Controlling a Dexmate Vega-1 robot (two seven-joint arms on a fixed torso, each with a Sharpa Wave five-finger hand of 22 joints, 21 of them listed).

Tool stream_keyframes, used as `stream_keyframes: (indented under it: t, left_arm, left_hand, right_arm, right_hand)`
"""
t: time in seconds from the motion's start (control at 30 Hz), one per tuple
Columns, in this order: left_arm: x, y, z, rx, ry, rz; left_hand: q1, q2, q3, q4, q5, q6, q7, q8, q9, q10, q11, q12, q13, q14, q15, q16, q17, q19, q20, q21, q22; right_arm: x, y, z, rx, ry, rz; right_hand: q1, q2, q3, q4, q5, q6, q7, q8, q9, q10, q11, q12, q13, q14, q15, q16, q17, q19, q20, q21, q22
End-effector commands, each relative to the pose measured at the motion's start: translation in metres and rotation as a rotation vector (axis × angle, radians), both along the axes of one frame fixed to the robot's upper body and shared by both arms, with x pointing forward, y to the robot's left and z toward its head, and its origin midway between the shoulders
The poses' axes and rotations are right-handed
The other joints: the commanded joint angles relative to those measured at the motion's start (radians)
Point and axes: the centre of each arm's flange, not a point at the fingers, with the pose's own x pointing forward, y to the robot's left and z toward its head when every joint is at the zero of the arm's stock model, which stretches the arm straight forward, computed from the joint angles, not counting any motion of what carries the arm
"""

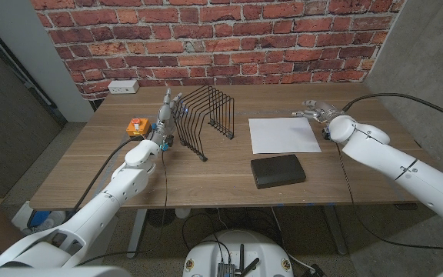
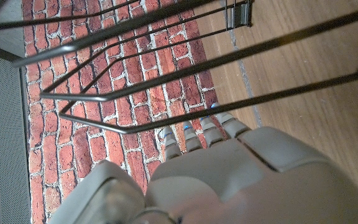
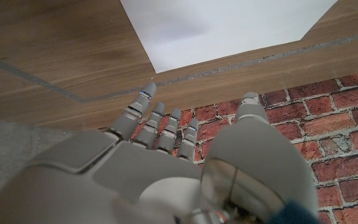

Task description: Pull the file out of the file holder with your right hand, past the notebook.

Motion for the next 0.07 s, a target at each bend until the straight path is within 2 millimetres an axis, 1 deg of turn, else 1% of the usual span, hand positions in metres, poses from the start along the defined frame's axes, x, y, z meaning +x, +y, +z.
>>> stream_keyframes:
  t: [0.03, 0.07]
  left_arm:
    - [-0.0001, -0.0001, 0.0000, 0.000, 0.000, 0.000]
    - [-0.0001, -0.0001, 0.0000, 0.000, 0.000, 0.000]
  left_hand:
    - [0.000, 0.007, 0.004, 0.003, 0.006, -0.001, -0.009, 0.006, 0.005, 0.003, -0.005, 0.007, 0.005, 0.007, -0.002, 0.006, 0.002, 0.006, 0.001, 0.007, 0.005]
    - [0.000, 0.007, 0.004, 0.003, 0.006, -0.001, -0.009, 0.006, 0.005, 0.003, -0.005, 0.007, 0.005, 0.007, -0.002, 0.006, 0.002, 0.006, 0.002, 0.007, 0.005]
  right_arm:
    - [0.0114, 0.0008, 0.0001, 0.180, -0.096, 0.075]
    - [0.0120, 0.0005, -0.0001, 0.191, -0.099, 0.077]
  right_hand:
    - [-0.009, 0.004, -0.002, 0.002, -0.002, -0.001, 0.013, 0.005, 0.000, 0.000, 0.010, 0.003, 0.000, 0.009, -0.011, 0.008, -0.001, 0.013, -0.003, 0.003, 0.003]
    - [-0.010, 0.006, -0.001, 0.002, -0.003, -0.001, 0.013, 0.005, 0.000, 0.000, 0.009, 0.003, 0.000, 0.009, -0.012, 0.008, -0.001, 0.013, -0.003, 0.003, 0.003]
